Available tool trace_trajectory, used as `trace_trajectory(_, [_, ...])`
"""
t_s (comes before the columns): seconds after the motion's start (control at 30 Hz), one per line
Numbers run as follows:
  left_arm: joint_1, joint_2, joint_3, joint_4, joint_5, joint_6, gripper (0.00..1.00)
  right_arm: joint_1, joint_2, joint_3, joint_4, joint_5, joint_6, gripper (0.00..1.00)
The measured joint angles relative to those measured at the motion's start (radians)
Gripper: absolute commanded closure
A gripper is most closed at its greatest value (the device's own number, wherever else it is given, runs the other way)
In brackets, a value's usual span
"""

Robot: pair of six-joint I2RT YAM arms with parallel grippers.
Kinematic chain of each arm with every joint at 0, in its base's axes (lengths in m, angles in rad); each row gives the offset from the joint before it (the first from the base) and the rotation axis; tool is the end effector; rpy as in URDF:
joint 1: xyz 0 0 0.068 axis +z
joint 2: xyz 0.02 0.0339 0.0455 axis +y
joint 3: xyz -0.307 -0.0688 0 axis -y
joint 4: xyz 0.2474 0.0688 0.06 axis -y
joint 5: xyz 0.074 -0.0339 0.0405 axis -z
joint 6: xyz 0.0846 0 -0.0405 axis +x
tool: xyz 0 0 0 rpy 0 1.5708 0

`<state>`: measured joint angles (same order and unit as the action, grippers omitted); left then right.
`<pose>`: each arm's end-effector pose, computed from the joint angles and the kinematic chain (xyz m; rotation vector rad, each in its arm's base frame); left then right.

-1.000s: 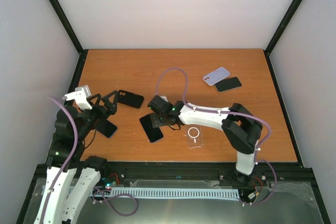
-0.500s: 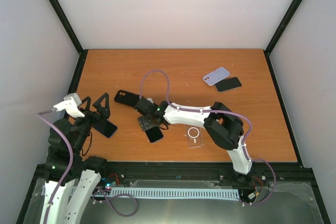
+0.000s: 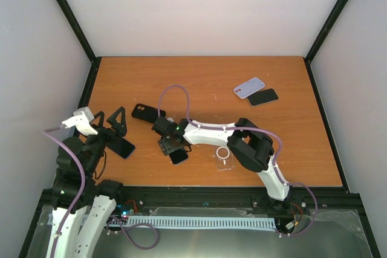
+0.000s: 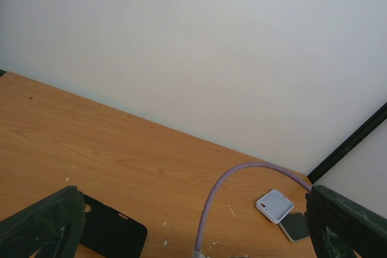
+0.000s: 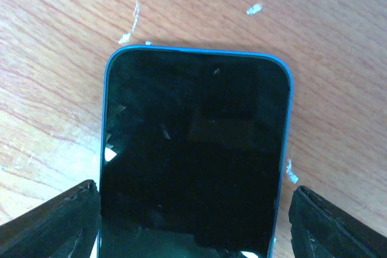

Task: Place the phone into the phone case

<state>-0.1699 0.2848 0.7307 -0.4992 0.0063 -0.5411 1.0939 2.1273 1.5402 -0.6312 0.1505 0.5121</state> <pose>0.0798 -0.0142 0.3521 -0.3001 1.6250 -0.5502 0.2297 0.4169 0.1391 -0.7622 2.6760 0.2108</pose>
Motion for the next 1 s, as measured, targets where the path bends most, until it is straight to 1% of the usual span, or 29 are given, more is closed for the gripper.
trace_trajectory(0.6, [0.0, 0.001, -0.018, 0.013, 0.0, 0.0, 0.0, 0.015, 0.023, 0.019, -0.029, 0.019, 0.0, 0.15])
trace_trajectory(0.8, [0.0, 0.001, -0.018, 0.013, 0.0, 0.0, 0.0, 0.023, 0.032, 0.032, -0.035, 0.024, 0.0, 0.21])
trace_trajectory(1.0, [0.0, 0.001, -0.021, 0.013, 0.001, 0.0, 0.0, 0.027, 0.031, 0.03, -0.031, 0.04, 0.0, 0.24])
